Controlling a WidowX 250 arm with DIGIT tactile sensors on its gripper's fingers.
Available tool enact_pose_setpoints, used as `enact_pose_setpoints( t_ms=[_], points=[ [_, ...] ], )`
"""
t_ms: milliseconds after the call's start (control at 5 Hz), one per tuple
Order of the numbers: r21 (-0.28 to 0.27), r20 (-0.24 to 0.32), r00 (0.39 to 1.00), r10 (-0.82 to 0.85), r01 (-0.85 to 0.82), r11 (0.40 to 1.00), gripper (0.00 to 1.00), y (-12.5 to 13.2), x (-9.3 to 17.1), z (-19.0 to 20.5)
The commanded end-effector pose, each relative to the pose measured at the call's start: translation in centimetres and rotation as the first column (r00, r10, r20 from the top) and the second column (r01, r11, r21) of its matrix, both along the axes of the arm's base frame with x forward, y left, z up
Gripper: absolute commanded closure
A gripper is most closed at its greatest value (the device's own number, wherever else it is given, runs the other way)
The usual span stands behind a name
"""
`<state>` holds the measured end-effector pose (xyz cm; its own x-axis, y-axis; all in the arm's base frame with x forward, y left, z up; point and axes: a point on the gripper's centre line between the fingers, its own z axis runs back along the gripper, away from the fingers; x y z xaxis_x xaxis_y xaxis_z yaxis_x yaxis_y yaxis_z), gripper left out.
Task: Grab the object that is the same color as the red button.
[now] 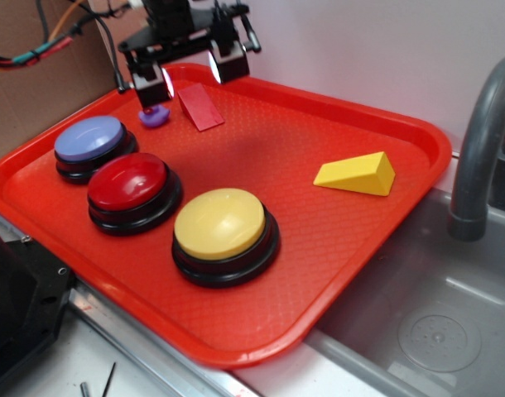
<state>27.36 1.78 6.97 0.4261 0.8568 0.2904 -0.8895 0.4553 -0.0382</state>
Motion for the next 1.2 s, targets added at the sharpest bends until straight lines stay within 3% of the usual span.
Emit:
enact_pose_setpoints(
  t_ms=[0, 200, 400, 800, 1000],
  points=[
    [0.050, 0.049, 0.993, 0.106, -0.108, 0.993, 0.00, 4.0, 2.2, -0.9],
    [0.059, 0.046, 0.987, 0.154, -0.157, 0.986, 0.00, 5.1, 2.4, -1.6],
    [0.035, 0.040, 0.991, 0.127, -0.128, 0.991, 0.00, 5.7, 3.1, -2.6],
    [0.066, 0.035, 0.989, 0.146, -0.149, 0.987, 0.00, 6.5, 4.6, -4.1],
    [0.061, -0.002, 0.988, 0.156, -0.156, 0.986, 0.00, 7.1, 5.1, -4.9]
  ],
)
